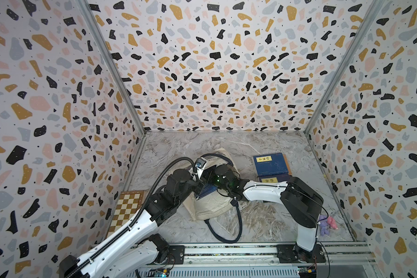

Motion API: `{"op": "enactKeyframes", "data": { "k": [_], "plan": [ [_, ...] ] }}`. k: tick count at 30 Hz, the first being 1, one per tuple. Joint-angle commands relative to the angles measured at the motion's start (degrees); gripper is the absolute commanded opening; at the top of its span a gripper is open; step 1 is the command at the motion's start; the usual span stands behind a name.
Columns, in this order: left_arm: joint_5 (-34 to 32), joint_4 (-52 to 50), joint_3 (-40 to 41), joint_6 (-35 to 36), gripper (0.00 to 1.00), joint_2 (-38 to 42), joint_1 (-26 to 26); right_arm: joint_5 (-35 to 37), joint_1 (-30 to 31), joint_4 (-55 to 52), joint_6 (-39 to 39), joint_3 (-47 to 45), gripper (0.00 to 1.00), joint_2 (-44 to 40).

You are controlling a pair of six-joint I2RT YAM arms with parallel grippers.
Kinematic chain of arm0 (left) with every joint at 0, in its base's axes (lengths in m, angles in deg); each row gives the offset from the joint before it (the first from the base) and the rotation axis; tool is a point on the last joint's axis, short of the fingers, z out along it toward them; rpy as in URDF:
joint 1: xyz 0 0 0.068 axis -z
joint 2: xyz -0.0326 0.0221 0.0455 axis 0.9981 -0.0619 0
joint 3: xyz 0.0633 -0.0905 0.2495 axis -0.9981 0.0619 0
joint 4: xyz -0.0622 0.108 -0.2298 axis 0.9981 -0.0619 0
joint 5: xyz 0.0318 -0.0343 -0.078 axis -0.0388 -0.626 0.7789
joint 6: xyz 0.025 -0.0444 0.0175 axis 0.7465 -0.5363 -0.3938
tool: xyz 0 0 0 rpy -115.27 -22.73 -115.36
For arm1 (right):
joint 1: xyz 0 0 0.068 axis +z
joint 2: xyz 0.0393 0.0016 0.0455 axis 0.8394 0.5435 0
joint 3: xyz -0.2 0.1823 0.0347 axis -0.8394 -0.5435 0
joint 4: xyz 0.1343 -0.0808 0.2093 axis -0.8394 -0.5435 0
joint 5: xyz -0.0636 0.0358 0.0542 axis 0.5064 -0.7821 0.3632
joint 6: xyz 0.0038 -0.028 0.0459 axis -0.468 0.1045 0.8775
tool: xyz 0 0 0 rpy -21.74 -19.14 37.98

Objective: Take out the books from the canvas bag
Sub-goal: Pick up the book from the canvas bag.

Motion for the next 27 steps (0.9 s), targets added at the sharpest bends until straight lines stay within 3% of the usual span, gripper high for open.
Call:
{"op": "enactKeyframes", "data": {
  "k": [1,6,14,27],
  "plan": [
    [2.4,7.9,-1.0,0.6,0.00,2.1,0.9,0.9,-1.0,4.2,0.1,4.5,0.42,0.7],
    [1.8,8.0,-1.0,0.6,0.00,1.7,0.9,-0.6,-0.5,3.7,-0.4,5.7,0.31,1.8],
    [-2.9,7.2,-1.4,0.1,0.00,0.8,0.9,-0.9,0.9,2.6,-4.6,1.2,0.09,-3.8],
    [-6.7,5.7,-2.4,-1.2,0.00,-2.4,0.9,-4.2,1.1,-1.6,-13.0,-7.3,0.06,-18.0]
  ]
}}
